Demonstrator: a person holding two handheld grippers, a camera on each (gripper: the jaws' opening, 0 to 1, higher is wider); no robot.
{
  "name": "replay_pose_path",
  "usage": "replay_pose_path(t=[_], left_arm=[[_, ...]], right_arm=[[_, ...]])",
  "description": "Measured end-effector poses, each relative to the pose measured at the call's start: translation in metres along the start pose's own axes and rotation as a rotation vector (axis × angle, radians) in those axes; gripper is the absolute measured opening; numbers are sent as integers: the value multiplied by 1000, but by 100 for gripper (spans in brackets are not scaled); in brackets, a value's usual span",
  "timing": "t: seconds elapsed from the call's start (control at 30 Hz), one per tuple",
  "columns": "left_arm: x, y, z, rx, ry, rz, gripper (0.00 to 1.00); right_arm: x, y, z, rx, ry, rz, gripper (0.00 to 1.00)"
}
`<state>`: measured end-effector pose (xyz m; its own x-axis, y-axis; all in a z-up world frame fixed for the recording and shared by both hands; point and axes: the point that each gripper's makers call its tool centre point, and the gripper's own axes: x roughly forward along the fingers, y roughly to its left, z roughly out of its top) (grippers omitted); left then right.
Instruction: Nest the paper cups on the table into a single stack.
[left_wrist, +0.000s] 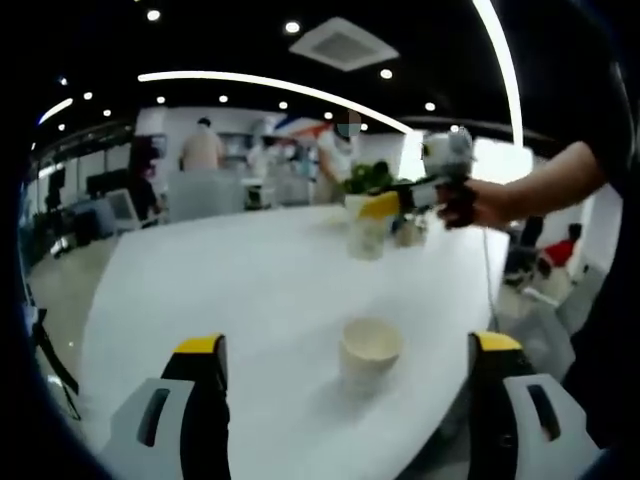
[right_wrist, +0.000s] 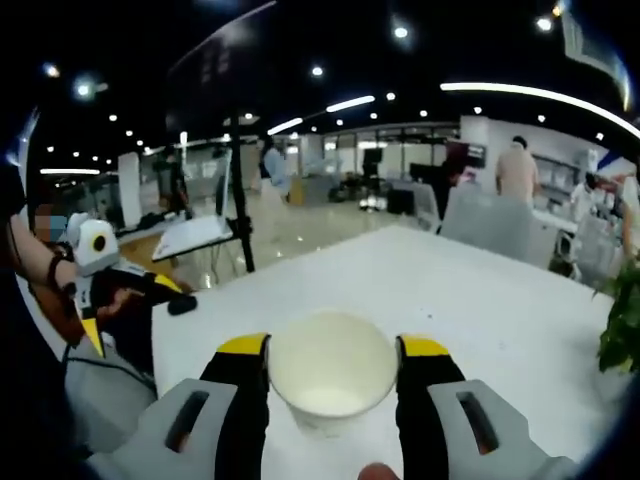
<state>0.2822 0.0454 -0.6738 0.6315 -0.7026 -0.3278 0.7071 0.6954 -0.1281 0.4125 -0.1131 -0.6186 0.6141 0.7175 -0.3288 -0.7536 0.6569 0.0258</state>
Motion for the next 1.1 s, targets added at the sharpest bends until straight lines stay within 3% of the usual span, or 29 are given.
replay_pose_path(t=[0.17,0.5,0.73,1.1], left_arm=[[-1,1,-11,13,32,-6,100],[2,13,-12,35,53,-2,99],[5,16,-10,53,47,-18,98],[8,20,-24,54,78,-28,98]], right_arm=[[-14,9,17,26,-44,2,46],[-34,25,55,41,-105,38,46],[-39,33,62,44,-123,55,46],[-39,49,69,30,-155,110,46]])
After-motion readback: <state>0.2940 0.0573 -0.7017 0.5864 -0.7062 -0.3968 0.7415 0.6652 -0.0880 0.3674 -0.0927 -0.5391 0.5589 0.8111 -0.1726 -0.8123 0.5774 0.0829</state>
